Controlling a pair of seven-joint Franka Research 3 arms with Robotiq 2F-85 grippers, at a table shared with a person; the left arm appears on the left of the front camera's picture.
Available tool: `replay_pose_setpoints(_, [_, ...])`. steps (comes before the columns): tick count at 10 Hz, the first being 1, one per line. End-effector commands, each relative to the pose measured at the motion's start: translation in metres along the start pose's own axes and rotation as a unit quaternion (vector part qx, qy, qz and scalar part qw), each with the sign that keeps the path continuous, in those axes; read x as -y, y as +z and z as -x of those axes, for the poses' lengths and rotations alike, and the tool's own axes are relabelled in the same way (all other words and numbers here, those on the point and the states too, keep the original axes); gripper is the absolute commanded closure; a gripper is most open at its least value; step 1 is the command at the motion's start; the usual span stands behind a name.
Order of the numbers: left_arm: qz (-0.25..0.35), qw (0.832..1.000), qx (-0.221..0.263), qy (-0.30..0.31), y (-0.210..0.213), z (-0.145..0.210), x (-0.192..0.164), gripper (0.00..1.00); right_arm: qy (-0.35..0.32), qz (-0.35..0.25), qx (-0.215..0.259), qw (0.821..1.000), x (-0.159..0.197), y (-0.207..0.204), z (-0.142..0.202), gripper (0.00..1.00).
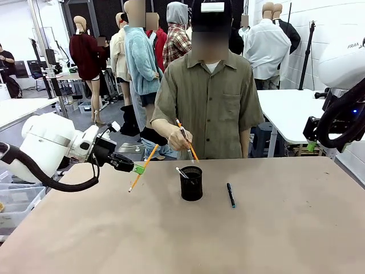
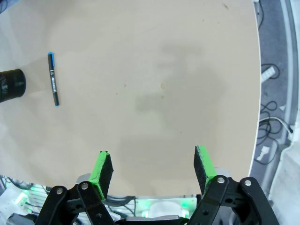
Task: Place the pens into the pen holder.
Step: Pick up a writing instrument from the table and place it into the Pen holder.
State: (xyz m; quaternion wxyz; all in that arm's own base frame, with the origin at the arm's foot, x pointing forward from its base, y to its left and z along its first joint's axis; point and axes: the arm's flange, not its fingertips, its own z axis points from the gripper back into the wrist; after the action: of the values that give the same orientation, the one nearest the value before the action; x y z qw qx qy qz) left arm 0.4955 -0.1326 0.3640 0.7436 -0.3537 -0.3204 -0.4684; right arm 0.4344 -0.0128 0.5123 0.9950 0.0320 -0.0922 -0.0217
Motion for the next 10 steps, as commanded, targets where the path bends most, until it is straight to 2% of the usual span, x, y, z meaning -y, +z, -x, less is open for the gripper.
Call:
replay_pose_setpoints(1, [-0.011, 0.999, 0.006, -0.030, 0.038, 0.004, 0.019, 1.00, 0.000, 0.016, 0.008, 1.000, 0.000, -0.003, 0.003, 0.14])
replay_pose_setpoints(3, [-0.054, 0.997, 0.038, -0.044, 0.117, 0.011, 0.060, 1.00, 0.000, 0.016, 0.008, 1.000, 0.000, -0.003, 0.003, 0.14])
replay_pose_setpoints(5, [-0.109, 0.991, 0.051, -0.059, 0.167, 0.031, 0.094, 1.00, 0.000, 0.016, 0.008, 1.000, 0.000, -0.003, 0.003, 0.14])
replay_pose_setpoints(6, [-0.139, 0.987, 0.062, -0.049, 0.189, 0.040, 0.106, 1.00, 0.000, 0.016, 0.008, 1.000, 0.000, -0.003, 0.003, 0.14])
replay_pose_setpoints(8, [-0.174, 0.980, 0.084, -0.045, 0.209, 0.049, 0.121, 1.00, 0.000, 0.016, 0.008, 1.000, 0.000, -0.003, 0.003, 0.14])
replay_pose_setpoints(10, [-0.168, 0.978, 0.110, -0.054, 0.217, 0.052, 0.123, 1.00, 0.000, 0.016, 0.008, 1.000, 0.000, -0.003, 0.003, 0.14])
